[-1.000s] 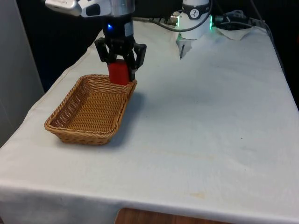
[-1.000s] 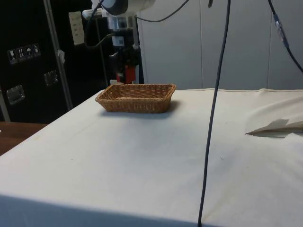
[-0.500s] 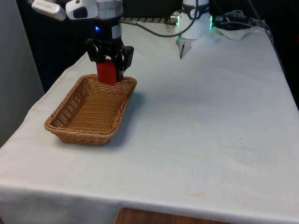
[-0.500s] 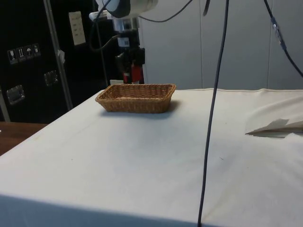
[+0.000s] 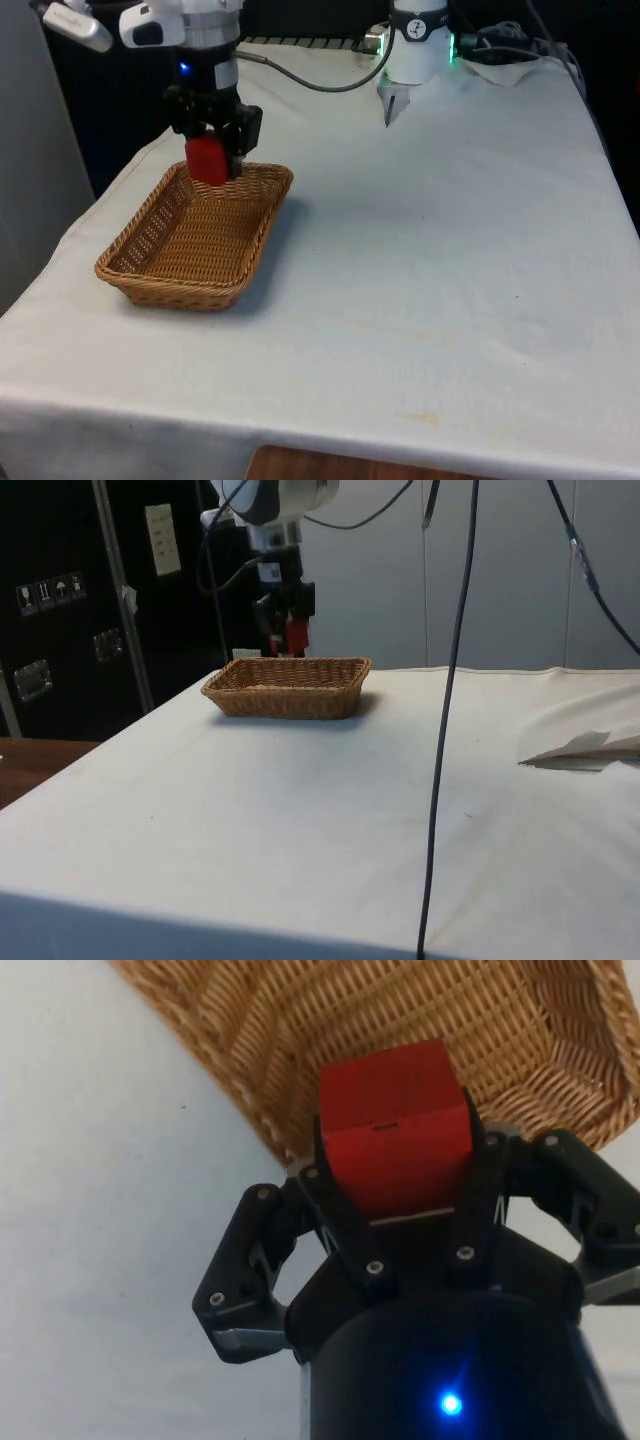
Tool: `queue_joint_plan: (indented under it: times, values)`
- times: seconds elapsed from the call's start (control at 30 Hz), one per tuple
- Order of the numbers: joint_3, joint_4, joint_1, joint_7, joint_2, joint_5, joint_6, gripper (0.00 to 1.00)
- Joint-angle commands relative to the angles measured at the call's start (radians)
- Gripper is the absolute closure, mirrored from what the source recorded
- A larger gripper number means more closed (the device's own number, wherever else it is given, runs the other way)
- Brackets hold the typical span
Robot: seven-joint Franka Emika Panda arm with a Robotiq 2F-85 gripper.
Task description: Pick up the cube and place it into the basket.
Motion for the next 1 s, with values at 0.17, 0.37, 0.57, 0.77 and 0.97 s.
queue_joint_plan:
  times: [0.17,0.37,0.57,0.77,0.97]
  values:
    - [-0.004,0.029,-0.014,-0.006,0.031,0.023,-0.004,1.0]
    - [-0.014,0.051,-0.017,-0.009,0.058,0.047,-0.001,1.0]
    - [-0.019,0.066,-0.019,-0.008,0.079,0.066,0.008,1.0]
    - [-0.02,0.072,-0.02,-0.005,0.093,0.084,0.02,1.0]
    - [-0.022,0.08,-0.018,-0.002,0.106,0.096,0.029,1.0]
